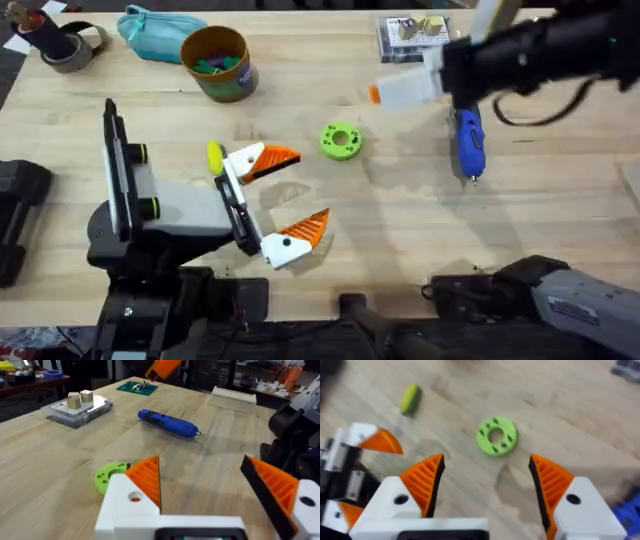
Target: Pick up the gripper from the table and insert it into the empty holder that is missing its gripper. Then pick up a screw, insert it into the mounting hole, and use the screwdriver to tighten it. Finally, clean up the table by picking up the vegetable and placing it into the bucket.
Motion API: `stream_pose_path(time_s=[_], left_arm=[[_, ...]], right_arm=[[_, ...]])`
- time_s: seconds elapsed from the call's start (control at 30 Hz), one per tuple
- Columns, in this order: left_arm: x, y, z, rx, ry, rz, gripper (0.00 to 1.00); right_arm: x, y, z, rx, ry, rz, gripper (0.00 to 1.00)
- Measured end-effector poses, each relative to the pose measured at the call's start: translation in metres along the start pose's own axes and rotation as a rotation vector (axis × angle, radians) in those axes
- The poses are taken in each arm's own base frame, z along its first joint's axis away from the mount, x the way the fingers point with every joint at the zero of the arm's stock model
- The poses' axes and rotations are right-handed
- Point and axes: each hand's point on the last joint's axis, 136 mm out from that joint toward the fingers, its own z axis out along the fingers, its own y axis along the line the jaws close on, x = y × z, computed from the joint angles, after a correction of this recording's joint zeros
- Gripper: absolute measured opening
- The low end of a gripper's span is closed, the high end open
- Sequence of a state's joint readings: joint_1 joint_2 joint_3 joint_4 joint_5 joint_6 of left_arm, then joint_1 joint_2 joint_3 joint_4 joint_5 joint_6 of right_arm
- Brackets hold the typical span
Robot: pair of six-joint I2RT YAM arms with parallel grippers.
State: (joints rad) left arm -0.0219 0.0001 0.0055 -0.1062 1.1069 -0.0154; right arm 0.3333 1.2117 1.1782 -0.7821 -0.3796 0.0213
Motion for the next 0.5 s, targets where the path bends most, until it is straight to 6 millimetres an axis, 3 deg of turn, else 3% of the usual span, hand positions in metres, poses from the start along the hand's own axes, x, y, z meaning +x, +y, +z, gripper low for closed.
stream_pose_path(time_s=[0.23,0.5], left_arm=[[0.000,0.000,0.000,0.000,0.000,0.000,0.986],[0.000,0.000,0.000,0.000,0.000,0.001,0.986]], right_arm=[[0.036,-0.023,-0.004,0.139,0.143,-0.008,0.995],[0.058,-0.023,0.027,0.138,0.270,-0.064,0.995]])
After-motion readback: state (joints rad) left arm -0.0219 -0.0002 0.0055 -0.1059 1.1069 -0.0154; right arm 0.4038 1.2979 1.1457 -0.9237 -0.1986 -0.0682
